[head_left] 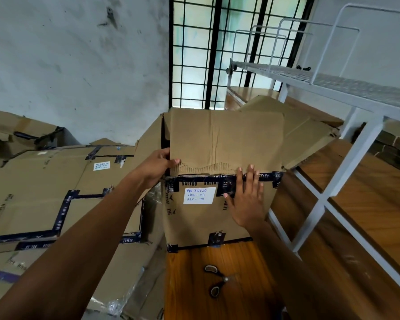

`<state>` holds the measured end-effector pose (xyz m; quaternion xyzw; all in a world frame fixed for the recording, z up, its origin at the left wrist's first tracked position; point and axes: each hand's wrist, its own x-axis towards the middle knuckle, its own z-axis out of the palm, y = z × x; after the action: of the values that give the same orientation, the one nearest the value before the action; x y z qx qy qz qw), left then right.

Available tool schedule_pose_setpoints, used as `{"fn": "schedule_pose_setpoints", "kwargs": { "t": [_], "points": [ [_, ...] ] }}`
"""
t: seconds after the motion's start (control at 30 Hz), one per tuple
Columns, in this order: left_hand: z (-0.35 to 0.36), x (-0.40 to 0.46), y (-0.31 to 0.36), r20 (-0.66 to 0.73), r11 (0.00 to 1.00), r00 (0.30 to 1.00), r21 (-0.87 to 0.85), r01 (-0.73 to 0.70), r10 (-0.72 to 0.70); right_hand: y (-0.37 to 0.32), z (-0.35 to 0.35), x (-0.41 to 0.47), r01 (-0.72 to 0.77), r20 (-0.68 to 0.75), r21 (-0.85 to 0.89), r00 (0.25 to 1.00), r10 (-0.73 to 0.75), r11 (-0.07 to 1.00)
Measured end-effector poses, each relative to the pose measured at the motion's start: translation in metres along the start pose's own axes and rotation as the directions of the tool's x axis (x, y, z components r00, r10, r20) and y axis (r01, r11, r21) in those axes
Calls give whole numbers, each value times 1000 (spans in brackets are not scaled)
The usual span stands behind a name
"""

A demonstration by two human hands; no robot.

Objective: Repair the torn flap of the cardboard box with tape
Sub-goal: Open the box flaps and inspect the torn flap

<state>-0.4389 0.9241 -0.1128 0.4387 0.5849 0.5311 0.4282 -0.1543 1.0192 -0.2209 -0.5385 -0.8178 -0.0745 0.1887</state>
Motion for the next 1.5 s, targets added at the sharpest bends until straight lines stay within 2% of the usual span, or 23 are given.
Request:
{"fn": "schedule_pose_setpoints", "kwargs": {
  "t": [0.17, 0.33, 0.6, 1.03, 1.13, 1.33, 1.5],
  "points": [
    [2, 2, -6, -60, 999, 998, 32, -6, 8, -26, -14, -12, -27, 54, 96, 998, 22, 995],
    [6, 3, -6, -98, 999, 995, 34, -9, 12, -76, -20, -20, 209, 23, 71, 977, -211, 975],
    [9, 5, -9, -169, 999, 985, -7, -38, 37, -128, -20, -27, 350, -42, 77, 937, -348, 933],
    [16, 4, -6, -219, 994, 975, -87, -66, 46, -134, -20, -30, 265, -2, 155, 963, -268, 952],
    [13, 5, -9, -204, 994, 977, -70, -81, 65, -126, -20, -28, 243, -4, 125, 970, -245, 962],
    [14, 6, -9, -206, 994, 977, -83, -74, 56, -88, -24, -18, 101, -6, 73, 995, -101, 992],
    [13, 10, -11, -213, 995, 977, -81, -53, 35, -59, -33, -19, 117, -8, -4, 993, -117, 993]
  ]
}}
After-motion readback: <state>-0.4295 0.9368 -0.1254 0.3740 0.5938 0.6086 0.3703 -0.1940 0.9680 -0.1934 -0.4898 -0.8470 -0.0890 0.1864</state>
